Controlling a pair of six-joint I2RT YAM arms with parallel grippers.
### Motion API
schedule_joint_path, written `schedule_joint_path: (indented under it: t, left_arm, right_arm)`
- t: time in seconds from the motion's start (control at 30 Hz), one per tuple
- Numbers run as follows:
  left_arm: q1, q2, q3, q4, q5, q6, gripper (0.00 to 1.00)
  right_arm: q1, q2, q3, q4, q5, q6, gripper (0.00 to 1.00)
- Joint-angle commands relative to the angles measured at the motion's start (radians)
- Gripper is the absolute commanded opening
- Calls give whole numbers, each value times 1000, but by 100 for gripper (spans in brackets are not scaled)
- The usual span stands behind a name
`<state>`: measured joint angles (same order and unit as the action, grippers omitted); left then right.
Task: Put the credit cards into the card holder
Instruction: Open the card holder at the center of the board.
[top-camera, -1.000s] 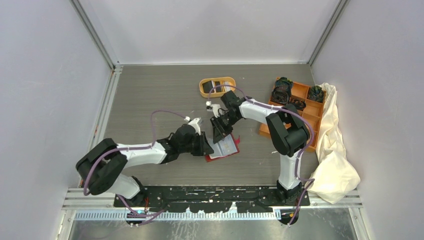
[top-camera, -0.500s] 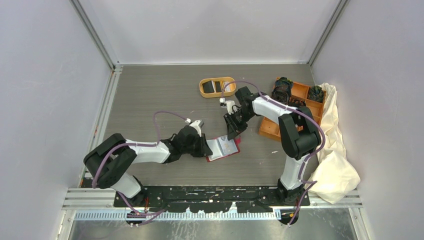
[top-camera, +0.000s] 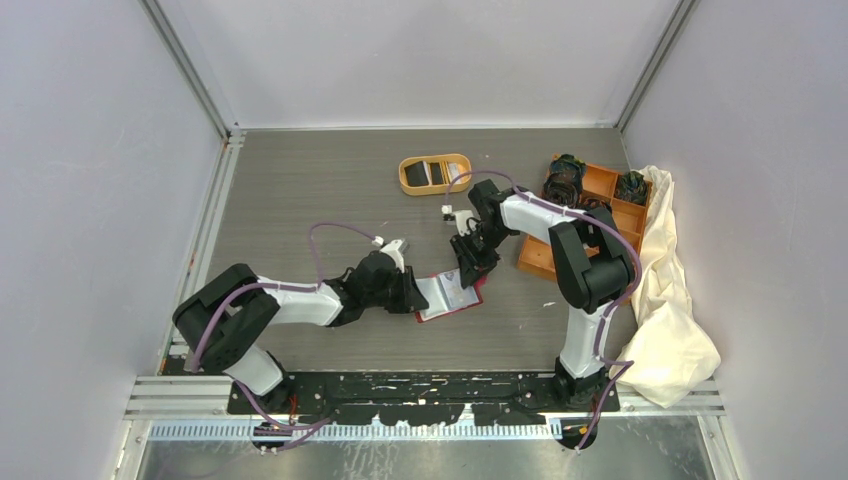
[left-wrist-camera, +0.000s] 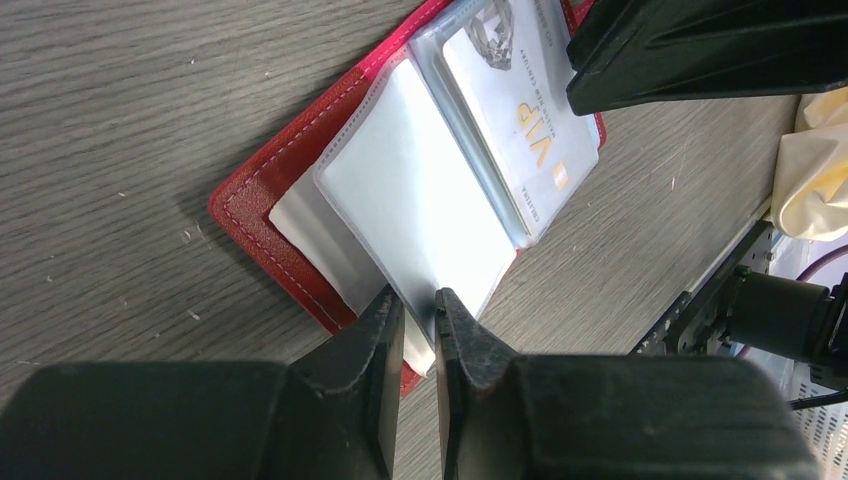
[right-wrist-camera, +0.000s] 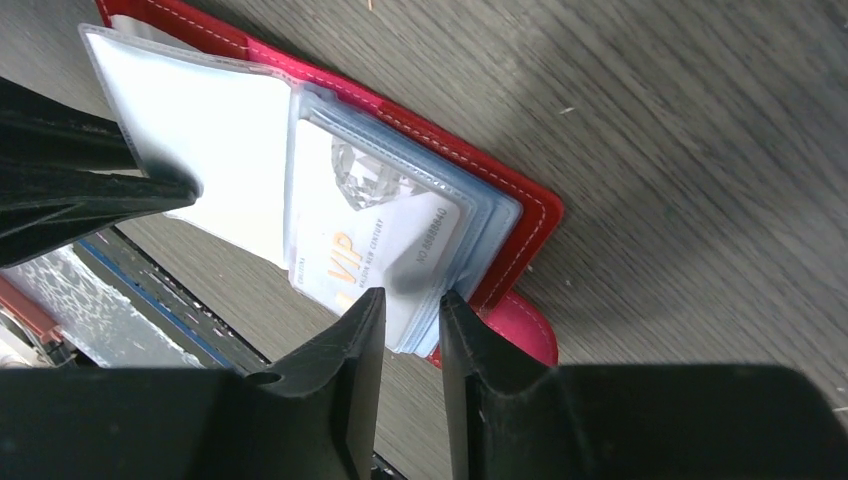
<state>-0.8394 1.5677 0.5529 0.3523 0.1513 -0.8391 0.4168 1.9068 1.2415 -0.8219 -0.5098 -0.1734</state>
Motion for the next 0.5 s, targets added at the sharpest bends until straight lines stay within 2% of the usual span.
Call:
schedule_joint_path:
  t: [0.0, 0.17, 0.47]
  left_arm:
    - [-1, 13, -11, 31, 1, -3, 20]
    - [-2, 8, -15, 30, -2, -2, 20]
    - [-2, 20, -4, 37, 11, -2, 20]
  right_arm:
    - [0, -3, 30, -6, 71, 15, 33]
    - [0, 8, 30, -12, 34, 23, 34]
    - [-18, 82, 49, -46, -180, 57, 34]
